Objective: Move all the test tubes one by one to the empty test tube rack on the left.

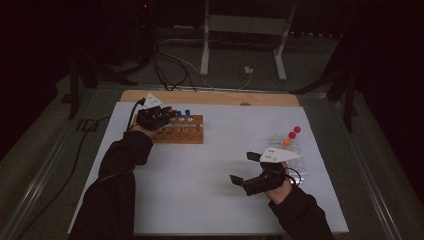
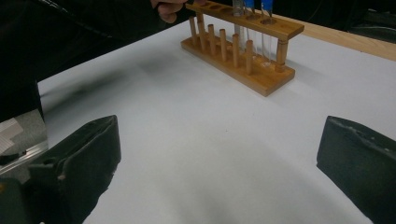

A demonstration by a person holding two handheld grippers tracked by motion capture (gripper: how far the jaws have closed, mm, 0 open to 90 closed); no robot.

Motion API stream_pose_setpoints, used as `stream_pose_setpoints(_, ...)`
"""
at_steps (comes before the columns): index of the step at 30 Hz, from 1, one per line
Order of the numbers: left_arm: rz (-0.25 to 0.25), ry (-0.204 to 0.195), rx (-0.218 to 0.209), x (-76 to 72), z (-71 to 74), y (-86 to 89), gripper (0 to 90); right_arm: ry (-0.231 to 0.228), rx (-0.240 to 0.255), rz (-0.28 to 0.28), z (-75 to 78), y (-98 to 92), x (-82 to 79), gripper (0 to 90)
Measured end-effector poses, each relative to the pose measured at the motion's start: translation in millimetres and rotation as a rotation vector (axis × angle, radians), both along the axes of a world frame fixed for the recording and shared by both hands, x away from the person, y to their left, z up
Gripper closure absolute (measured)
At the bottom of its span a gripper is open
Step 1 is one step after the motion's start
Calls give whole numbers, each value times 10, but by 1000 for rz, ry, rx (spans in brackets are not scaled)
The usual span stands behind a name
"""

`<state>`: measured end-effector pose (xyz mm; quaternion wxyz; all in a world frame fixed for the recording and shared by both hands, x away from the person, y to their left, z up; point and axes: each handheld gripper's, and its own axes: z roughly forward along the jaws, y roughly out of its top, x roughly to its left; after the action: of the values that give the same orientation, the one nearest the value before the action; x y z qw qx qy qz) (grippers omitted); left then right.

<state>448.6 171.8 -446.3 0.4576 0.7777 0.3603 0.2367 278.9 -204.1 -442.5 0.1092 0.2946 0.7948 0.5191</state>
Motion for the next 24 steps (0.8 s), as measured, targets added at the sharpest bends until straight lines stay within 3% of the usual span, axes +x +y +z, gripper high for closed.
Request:
stream_pose_setpoints(3,-15,37,-28,2,23,35,697,-3,7,3,17,-8,-4,0)
stream_pose_setpoints(4,0,29,-5,-21,38,25,617,-7,8,3,27,-15,-3,0)
stream_pose_setpoints(6,-11,37,-31,-67,80,43,532,-14,14,0,55,-37,-2,0)
stream_pose_setpoints(9,-13,38,-37,-176,155,53,285,-25,19,-12,114,-96,10,0)
stream_pose_setpoints(11,-41,41,-53,-268,195,65,185,-36,21,-28,160,-155,17,0)
stream_pose_setpoints(18,-167,35,-102,-643,263,80,39,-69,37,-129,322,-527,49,0)
stream_pose_setpoints(24,-236,31,-137,-978,253,74,22,-68,-13,-255,334,-867,92,0)
